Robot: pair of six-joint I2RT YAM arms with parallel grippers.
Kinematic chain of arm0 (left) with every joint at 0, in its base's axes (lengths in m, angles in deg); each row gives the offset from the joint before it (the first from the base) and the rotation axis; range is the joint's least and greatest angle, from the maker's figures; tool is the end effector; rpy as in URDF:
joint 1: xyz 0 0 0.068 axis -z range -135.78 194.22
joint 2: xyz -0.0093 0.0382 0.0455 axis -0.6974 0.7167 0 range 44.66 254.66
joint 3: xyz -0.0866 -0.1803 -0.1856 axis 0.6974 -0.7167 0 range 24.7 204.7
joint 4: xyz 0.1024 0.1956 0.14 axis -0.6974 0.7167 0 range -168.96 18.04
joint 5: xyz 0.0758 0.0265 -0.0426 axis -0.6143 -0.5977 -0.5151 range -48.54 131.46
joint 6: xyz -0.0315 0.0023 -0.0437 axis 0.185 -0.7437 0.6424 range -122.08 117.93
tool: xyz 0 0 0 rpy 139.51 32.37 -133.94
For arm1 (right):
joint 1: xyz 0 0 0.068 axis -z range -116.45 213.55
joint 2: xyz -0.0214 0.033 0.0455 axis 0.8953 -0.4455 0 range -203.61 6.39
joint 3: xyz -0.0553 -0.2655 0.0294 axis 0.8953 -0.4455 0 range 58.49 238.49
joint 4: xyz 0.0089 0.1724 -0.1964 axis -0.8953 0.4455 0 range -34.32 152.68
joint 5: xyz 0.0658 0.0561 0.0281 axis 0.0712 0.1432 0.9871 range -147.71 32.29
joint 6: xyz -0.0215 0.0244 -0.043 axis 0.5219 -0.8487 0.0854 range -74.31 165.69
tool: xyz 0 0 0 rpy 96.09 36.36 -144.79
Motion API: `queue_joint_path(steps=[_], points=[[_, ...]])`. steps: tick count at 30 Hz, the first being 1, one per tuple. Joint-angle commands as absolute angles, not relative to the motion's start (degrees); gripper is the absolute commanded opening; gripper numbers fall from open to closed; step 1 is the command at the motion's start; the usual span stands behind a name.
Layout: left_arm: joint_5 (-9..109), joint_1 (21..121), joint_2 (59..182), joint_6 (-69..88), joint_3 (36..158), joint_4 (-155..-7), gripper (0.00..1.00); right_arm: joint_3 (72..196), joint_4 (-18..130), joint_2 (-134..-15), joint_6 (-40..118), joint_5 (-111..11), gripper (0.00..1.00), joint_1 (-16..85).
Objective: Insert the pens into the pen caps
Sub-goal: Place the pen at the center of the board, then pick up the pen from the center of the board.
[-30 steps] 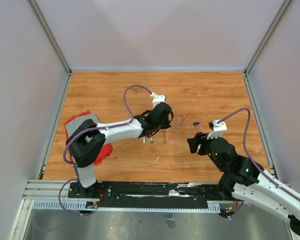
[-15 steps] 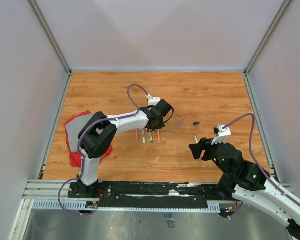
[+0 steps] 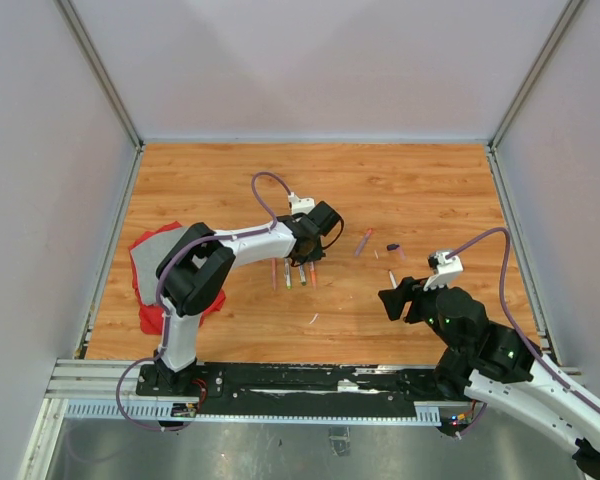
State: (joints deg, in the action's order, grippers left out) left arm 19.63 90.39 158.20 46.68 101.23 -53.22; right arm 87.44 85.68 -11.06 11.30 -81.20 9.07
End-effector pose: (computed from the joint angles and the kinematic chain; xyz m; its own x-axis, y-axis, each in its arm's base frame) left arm 0.2908 -0.2838 0.1608 -0.8207 -0.1530 -0.5504 -0.0992 0.9870 -0.1264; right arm 0.0682 0.0711 0.2664 -0.4497 0.2616 -0.8540 -0.3306 0.8395 0.4312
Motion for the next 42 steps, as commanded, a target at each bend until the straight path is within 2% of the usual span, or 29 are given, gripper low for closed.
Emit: queue_joint_path(steps=[1,6,12,20,27,36,42], points=[[18.5,89.8,160.2,47.1,100.6,-53.4,0.23,86.7,86.6,-10.7,10.7,-80.7,0.65,9.8],[18.6,89.8,160.2,47.4,100.4,-53.6,0.29,86.7,86.9,-10.6,10.6,-80.7,0.65,9.8],[18.4,89.8,159.2,46.9,100.4,-54.0,0.29,86.8,87.0,-10.8,10.6,-80.7,0.65,9.7],[19.0,90.6,153.0,38.0,100.3,-59.9,0.37,89.7,87.5,-15.4,13.1,-82.8,0.65,9.8],[17.3,92.2,144.4,27.4,95.3,-68.5,0.37,95.9,87.7,-27.5,14.9,-85.9,0.68,12.3],[19.0,92.2,131.6,17.9,76.8,-91.4,0.37,103.0,81.9,-46.3,14.0,-67.1,0.74,29.6],[19.4,92.1,127.9,15.7,67.5,-104.9,0.39,110.8,79.9,-61.2,8.0,-70.2,0.76,30.5]])
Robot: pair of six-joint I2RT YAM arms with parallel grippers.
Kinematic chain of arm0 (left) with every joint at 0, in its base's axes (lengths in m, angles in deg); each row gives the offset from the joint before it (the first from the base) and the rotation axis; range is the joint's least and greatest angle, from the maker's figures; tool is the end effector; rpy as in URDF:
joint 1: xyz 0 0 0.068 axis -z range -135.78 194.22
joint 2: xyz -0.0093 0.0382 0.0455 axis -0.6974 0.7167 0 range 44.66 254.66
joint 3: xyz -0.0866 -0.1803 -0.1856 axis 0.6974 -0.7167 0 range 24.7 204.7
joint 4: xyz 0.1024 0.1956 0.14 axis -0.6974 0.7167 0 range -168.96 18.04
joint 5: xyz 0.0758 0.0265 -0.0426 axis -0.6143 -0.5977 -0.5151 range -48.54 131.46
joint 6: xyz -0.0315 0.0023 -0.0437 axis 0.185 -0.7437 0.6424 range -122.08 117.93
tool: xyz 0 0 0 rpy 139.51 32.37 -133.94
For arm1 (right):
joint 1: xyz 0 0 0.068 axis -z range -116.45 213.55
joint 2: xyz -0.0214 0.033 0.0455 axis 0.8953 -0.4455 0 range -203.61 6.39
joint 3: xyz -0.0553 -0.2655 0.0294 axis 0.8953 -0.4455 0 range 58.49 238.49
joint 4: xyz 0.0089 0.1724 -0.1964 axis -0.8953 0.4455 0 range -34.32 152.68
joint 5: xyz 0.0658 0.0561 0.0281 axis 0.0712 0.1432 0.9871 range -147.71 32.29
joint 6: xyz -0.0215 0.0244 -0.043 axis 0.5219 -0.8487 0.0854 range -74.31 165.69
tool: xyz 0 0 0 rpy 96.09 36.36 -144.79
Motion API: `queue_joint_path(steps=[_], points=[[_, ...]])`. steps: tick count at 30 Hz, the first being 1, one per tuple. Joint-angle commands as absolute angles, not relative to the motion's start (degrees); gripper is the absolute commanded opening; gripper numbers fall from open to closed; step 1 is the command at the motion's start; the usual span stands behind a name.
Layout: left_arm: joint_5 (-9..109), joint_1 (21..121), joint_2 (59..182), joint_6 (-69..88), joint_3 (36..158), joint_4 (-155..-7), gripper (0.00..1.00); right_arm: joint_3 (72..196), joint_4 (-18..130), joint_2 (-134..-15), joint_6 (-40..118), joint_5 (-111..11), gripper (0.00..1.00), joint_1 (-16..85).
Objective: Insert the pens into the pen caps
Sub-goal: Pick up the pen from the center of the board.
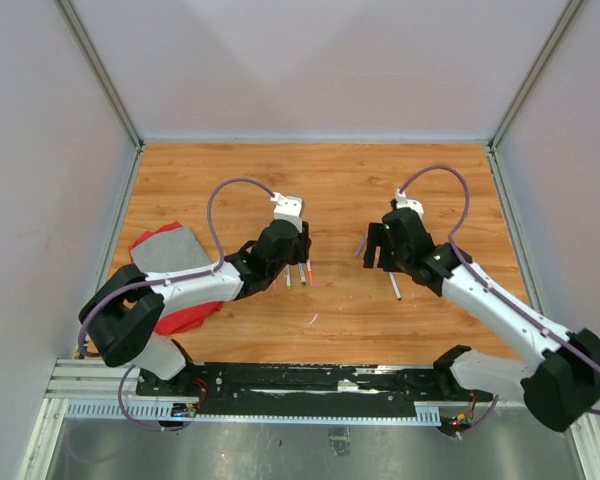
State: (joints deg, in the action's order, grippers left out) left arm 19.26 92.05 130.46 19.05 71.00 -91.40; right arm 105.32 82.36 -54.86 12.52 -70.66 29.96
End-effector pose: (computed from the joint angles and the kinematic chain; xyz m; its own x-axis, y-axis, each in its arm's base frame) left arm 0.2268 -0.2304 0.2186 -0.4507 0.0005 -0.8927 0.3194 0.9339 -0.1607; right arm 0.1937 0.1191 0.2705 -0.6764 0.1908 -0.7114 -0.0339 0.9568 0.2889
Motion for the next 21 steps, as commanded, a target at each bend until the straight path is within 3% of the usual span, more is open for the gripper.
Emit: queue_joint_path(steps=[1,8,21], points=[[19.5,92.1,127.8,15.9,66.7,-106.0,0.38,112.2,80.1,-63.6,6.7,-71.3,0.76,30.6],[18.7,92.2,127.9,17.5,62.8,-110.5,0.39,121.4,83.7,-76.4,-0.1,-77.4,0.73,32.2],[19.8,92.2,128.0,19.2,61.8,-110.9,0.41,133.1,89.6,-91.4,-1.7,-75.7,0.76,37.3]])
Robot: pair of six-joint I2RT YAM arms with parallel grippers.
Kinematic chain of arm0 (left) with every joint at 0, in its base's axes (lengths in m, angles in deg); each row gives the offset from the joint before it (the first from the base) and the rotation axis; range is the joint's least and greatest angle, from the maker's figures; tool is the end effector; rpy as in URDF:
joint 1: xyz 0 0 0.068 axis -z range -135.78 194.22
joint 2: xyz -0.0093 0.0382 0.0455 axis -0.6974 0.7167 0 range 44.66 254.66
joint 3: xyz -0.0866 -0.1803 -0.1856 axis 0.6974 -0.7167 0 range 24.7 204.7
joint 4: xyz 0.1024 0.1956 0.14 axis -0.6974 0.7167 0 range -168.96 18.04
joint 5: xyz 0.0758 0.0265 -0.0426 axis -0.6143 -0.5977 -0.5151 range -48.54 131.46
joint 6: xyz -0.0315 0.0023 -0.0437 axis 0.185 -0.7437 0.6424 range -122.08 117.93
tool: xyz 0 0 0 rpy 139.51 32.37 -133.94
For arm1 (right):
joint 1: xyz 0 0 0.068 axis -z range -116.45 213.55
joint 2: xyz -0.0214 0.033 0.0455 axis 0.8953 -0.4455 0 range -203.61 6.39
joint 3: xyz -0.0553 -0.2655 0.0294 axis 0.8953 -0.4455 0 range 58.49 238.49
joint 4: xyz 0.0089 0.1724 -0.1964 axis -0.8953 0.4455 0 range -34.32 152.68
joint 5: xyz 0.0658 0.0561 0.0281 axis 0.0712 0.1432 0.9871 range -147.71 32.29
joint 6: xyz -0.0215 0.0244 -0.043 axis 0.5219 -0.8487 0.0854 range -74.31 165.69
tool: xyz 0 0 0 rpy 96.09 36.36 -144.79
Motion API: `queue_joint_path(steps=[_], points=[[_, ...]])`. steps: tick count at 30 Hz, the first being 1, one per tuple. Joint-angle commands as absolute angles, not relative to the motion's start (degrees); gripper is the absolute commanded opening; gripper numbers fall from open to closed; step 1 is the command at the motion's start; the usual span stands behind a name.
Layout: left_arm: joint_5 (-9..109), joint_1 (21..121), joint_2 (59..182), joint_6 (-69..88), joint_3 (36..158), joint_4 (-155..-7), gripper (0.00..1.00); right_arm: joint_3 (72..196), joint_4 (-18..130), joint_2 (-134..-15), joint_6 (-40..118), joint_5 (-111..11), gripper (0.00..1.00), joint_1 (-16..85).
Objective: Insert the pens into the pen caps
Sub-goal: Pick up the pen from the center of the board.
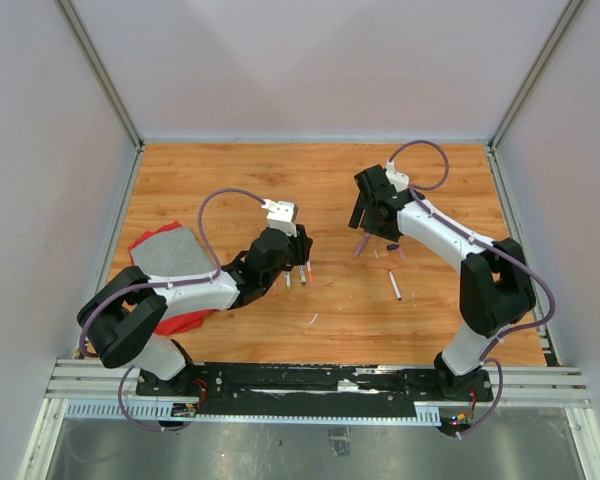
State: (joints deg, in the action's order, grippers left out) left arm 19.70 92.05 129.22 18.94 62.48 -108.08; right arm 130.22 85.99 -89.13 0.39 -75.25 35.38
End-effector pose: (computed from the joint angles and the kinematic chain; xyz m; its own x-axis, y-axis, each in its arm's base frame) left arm 0.2168 -0.2197 0.2064 -0.3519 -0.1077 -0.9298 0.3482 0.9070 -0.2368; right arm 0.3199 0.1591 0.2448 -0.7115 0.3878 -0.5860 0.3005 0.9218 0.2450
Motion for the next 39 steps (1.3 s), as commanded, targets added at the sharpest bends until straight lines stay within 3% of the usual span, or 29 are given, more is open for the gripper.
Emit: queue_joint_path(steps=[1,39], points=[[19.7,92.2,128.1,19.0,61.9,-110.9,0.41,133.7,89.7,-92.1,-1.8,-75.4,0.76,37.7],[21.9,92.2,130.2,19.0,63.3,-110.1,0.40,148.9,97.7,-110.9,-2.3,-70.8,0.70,40.6]])
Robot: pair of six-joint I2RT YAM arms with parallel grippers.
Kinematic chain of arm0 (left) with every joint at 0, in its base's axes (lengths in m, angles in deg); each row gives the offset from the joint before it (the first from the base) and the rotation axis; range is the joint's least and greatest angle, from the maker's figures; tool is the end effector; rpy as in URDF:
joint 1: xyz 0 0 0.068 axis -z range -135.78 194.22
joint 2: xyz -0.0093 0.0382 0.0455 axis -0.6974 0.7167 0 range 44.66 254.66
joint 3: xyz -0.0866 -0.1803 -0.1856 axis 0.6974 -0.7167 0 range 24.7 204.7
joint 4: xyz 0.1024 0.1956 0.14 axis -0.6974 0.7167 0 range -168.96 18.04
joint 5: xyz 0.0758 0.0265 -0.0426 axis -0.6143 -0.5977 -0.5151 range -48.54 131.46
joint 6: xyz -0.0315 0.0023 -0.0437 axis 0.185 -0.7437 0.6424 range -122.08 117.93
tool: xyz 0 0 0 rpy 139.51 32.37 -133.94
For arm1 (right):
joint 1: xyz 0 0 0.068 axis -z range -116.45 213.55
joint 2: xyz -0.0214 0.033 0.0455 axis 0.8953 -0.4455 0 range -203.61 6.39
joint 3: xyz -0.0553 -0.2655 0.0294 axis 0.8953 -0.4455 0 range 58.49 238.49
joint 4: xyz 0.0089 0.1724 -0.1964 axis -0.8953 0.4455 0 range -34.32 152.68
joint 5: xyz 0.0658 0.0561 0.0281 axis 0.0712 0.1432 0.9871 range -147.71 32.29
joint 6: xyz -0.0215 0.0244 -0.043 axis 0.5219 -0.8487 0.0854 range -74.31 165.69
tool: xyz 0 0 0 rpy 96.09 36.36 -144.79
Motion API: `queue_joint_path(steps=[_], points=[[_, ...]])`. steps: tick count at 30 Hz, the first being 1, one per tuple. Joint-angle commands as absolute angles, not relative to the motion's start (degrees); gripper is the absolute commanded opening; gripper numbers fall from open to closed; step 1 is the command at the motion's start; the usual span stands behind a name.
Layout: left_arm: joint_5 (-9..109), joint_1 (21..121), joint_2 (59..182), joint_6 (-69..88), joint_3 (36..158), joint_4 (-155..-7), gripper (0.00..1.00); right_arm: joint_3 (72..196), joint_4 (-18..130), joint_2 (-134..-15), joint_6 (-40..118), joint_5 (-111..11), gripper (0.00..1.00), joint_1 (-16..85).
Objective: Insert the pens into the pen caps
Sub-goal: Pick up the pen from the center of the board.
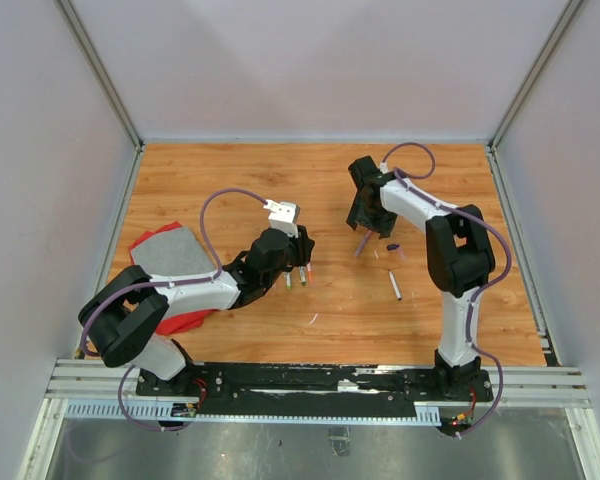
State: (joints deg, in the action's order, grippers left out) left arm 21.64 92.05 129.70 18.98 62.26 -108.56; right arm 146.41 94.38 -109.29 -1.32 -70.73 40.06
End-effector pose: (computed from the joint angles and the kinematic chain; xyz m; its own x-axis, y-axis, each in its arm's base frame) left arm 0.2165 -0.2211 0.2035 -0.3650 -0.1006 -0.9256 0.3745 0.8943 -0.2449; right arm 0.3907 0.1611 0.1906 -0.7970 0.4307 -0.4234 0.4065 0.9010 0.1513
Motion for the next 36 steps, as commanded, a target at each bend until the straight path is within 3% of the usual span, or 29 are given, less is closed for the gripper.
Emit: queue_joint_path(steps=[1,16,36], points=[[22.1,92.2,130.2,19.0,63.4,-110.1,0.40,149.2,98.0,-111.3,-2.3,-70.9,0.70,40.7],[22.7,92.2,130.3,19.0,63.3,-110.4,0.40,148.7,98.8,-113.6,-3.3,-68.4,0.65,40.7],[23.1,92.2,130.0,18.9,63.3,-110.4,0.39,147.1,98.8,-113.4,-3.8,-67.4,0.33,40.7]])
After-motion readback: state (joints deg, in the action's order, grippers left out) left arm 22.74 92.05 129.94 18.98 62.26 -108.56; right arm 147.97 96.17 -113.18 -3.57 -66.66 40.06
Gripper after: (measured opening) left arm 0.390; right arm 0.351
